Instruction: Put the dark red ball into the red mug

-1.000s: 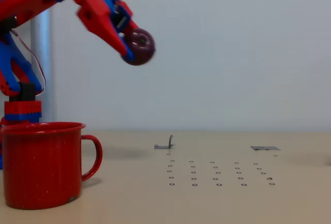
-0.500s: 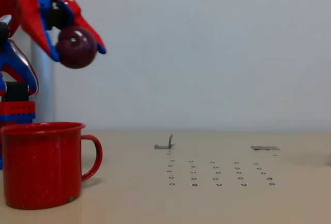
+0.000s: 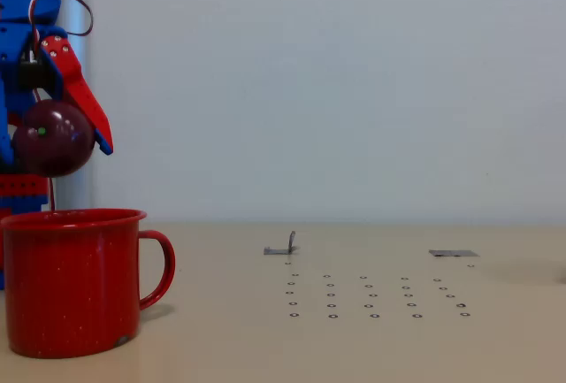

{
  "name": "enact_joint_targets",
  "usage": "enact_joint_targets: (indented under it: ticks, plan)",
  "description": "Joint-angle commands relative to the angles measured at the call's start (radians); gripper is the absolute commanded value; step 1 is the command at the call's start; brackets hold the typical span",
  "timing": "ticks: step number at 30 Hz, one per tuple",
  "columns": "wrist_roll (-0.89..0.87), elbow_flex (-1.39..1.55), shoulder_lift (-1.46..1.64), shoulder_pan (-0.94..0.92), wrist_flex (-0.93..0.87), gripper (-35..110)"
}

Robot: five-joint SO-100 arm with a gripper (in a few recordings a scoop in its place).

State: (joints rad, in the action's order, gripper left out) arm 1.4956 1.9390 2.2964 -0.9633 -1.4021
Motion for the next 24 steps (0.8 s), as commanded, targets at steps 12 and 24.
enact_joint_targets:
  ticks: [12, 24]
  plan:
    - [0.075, 0.218, -0.035, -0.014, 0.571, 26]
    - [-0.015, 0.275, 0.009, 0.057, 0.758, 38]
